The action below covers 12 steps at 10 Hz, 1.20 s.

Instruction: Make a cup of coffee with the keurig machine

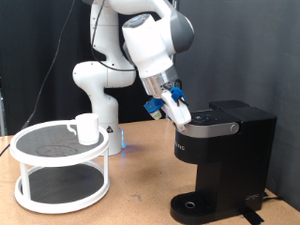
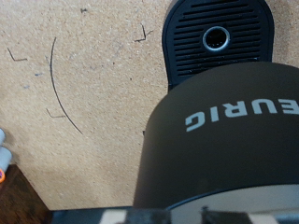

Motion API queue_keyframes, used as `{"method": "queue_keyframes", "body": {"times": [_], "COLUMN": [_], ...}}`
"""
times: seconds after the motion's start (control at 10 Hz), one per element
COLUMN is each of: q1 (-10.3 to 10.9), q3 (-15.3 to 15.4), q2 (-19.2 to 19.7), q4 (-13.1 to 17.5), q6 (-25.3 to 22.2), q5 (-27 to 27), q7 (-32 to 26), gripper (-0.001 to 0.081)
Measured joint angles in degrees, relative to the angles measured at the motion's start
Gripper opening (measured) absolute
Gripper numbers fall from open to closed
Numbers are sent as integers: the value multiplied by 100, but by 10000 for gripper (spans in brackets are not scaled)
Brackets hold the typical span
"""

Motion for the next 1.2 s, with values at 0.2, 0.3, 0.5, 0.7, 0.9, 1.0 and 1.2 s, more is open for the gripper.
{"method": "queue_keyframes", "body": {"times": [0.2, 0.3, 0.5, 0.7, 0.9, 1.0, 1.2], "q1": [-16, -19, -39, -80, -78, -78, -80], "q3": [-66, -100, -166, -298, -280, -281, -326], "q2": [-49, -98, -208, -336, -328, -363, -584], "q4": [-25, -56, -112, -104, -114, -114, -91], "q6": [-312, -435, -556, -911, -897, -937, -1111], "q5": [95, 107, 228, 683, 553, 732, 1299], "q7": [-322, -405, -562, -774, -781, -841, -948], "gripper": [0, 0, 0, 0, 0, 0, 0]}}
